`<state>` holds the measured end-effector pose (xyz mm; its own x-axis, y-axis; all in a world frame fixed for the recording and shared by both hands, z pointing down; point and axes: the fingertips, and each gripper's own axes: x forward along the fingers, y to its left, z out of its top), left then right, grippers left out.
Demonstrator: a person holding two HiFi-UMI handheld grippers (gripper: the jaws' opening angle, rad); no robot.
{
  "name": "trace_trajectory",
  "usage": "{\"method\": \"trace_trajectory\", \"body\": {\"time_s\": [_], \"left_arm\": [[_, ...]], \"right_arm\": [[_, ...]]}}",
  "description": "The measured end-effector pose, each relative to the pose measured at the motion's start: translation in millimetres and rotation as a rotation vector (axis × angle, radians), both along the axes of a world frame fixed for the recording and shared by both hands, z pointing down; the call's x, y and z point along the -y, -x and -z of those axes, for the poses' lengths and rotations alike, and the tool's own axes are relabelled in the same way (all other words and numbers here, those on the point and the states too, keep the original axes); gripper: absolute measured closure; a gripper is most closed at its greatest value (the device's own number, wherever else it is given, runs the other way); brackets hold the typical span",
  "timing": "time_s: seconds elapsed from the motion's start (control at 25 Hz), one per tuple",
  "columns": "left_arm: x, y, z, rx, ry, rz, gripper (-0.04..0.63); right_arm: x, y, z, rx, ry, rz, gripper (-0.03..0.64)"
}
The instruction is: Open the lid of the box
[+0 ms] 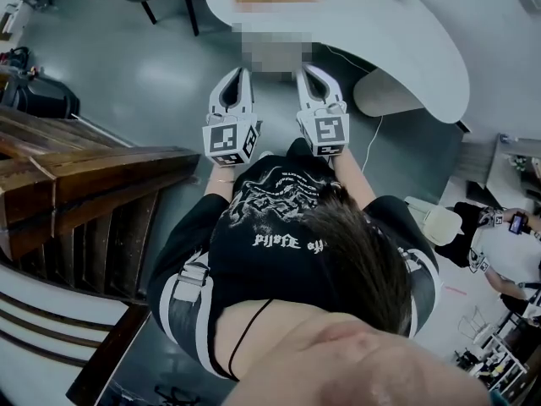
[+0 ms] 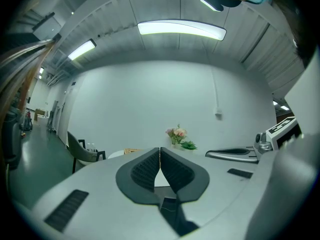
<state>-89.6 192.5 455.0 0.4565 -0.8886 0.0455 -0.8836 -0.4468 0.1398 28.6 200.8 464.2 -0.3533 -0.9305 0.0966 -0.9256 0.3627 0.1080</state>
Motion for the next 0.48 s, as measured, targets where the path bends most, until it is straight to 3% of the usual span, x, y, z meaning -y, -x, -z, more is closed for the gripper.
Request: {"method": "trace_trajectory", "body": {"time_s": [0.48], "left_arm": [[56, -14, -21, 0.001, 0.048, 0.043, 0.571]], "right_arm": [[80, -13, -12, 0.008, 0.008, 0.047, 0.591]]}}
